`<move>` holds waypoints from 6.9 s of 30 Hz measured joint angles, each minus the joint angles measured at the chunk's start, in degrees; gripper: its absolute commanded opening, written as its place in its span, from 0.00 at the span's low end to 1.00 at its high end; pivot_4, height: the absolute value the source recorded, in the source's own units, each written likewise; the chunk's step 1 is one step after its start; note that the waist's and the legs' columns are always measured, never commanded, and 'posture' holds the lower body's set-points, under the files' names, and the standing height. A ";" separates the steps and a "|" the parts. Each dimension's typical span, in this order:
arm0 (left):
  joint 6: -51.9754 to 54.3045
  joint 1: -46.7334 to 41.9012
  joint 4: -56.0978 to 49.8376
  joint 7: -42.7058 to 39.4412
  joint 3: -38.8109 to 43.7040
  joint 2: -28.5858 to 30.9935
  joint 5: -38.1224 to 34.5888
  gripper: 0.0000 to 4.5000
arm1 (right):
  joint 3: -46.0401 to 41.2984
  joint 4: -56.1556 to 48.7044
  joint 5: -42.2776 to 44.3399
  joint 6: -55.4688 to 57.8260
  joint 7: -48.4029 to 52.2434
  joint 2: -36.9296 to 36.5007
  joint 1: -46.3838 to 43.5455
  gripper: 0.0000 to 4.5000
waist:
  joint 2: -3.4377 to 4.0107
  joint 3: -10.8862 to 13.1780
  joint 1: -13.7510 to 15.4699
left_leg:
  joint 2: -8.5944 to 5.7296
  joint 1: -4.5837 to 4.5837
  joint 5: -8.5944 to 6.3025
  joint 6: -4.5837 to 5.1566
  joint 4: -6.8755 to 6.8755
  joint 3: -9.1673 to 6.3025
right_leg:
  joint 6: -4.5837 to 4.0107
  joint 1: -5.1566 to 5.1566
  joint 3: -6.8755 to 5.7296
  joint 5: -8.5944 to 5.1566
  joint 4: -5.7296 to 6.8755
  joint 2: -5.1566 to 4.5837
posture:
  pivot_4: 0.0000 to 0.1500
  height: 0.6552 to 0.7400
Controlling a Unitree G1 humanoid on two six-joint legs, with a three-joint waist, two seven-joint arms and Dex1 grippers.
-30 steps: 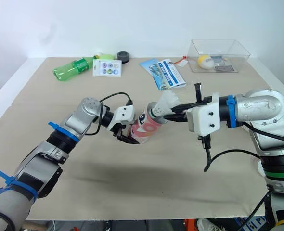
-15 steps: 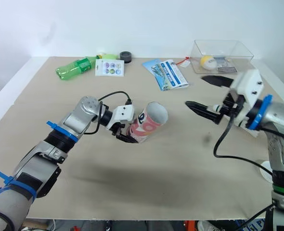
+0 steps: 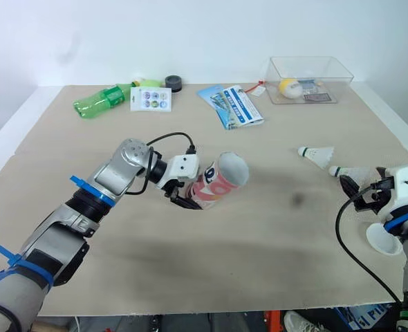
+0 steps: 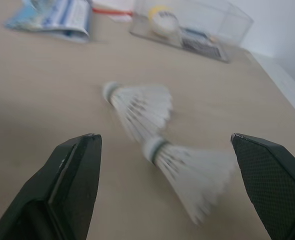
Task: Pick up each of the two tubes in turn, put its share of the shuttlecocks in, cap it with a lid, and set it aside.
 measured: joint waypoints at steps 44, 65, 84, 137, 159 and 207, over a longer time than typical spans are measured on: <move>0.65 0.99 -1.22 0.79 -0.19 0.30 -0.28 0.73 | 4.33 1.59 0.42 1.03 -0.07 2.46 -3.86 0.01 | 0.03 -0.01 -0.09 | -0.02 -0.03 0.00 0.00 -0.01 -0.02 | 0.04 0.01 0.01 -0.01 -0.01 -0.01 | 1.00 1.00; -0.15 -1.05 5.88 -0.70 1.98 -1.19 -2.72 0.73 | 25.86 -30.83 5.80 0.96 33.87 -17.60 -25.79 0.01 | 0.36 0.27 0.03 | -0.03 -0.29 -0.02 -0.02 0.10 -0.02 | 0.09 -0.19 -0.03 -0.04 -0.03 -0.06 | 1.00 1.00; 1.32 -1.00 5.17 -0.20 2.06 -0.55 -2.87 0.73 | 36.54 -20.45 -3.97 -12.36 45.03 -9.73 -35.26 0.27 | 0.34 0.31 0.04 | 0.01 -0.25 -0.02 -0.01 0.08 -0.11 | 0.00 -0.17 -0.14 -0.07 0.01 -0.01 | 1.00 1.00; 3.73 1.67 -1.36 -0.08 1.43 0.66 -1.82 0.73 | 14.20 31.63 -8.05 -5.66 -1.31 5.16 -27.52 0.49 | 0.39 0.28 -0.13 | -0.06 -0.14 0.03 0.04 0.18 -0.10 | 0.10 0.01 -0.04 0.06 0.03 -0.03 | 1.00 1.00; 3.04 1.46 -0.67 -0.24 1.51 0.92 -1.91 0.73 | 18.23 15.28 -9.74 -15.40 8.64 -0.73 -23.67 0.01 | 0.44 0.30 -0.17 | -0.07 -0.16 0.03 0.03 0.14 -0.11 | 0.15 -0.01 -0.04 0.02 0.02 -0.04 | 1.00 1.00; 1.94 -1.25 2.49 -1.08 1.25 0.17 -1.29 0.73 | 45.91 -7.99 -7.67 -12.97 52.73 -1.33 -49.25 0.02 | 0.50 0.44 -0.34 | 0.03 -0.27 0.02 0.02 0.09 -0.10 | 0.03 -0.20 -0.08 0.01 0.06 0.03 | 1.00 1.00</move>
